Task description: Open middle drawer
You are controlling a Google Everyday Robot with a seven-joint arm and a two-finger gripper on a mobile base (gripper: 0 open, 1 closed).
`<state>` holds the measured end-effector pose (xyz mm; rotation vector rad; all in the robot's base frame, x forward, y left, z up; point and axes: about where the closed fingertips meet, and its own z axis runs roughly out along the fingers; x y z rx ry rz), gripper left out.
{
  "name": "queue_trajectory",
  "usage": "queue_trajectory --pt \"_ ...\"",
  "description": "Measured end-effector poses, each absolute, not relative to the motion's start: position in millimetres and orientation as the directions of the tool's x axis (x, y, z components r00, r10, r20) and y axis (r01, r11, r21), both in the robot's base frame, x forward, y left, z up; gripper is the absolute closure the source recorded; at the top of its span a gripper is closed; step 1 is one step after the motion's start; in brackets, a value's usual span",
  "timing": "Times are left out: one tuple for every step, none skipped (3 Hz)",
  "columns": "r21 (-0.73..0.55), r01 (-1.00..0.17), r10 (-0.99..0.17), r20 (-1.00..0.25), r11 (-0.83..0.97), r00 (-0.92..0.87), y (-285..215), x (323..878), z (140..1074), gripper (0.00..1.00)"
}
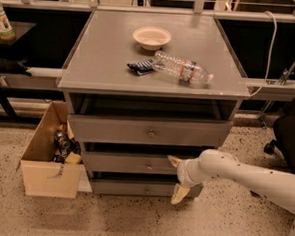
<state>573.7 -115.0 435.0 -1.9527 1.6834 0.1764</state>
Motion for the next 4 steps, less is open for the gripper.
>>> queue_trajectory --pt "-0.318 -0.946 -0.874 -0.440 -0.064 0.207 -115.0 573.7 435.0 0.00" --pt "-0.314 -0.947 -0.872 -0.444 -0.065 0.207 -116.9 585.3 424.5 0.00" --pt "-0.306 -0.950 -0.876 -0.440 -0.063 0.200 -119.4 602.6 409.1 0.00" --pt "-0.302 -0.951 -0.878 -0.437 -0.062 0.196 -120.7 611.5 401.3 0.00"
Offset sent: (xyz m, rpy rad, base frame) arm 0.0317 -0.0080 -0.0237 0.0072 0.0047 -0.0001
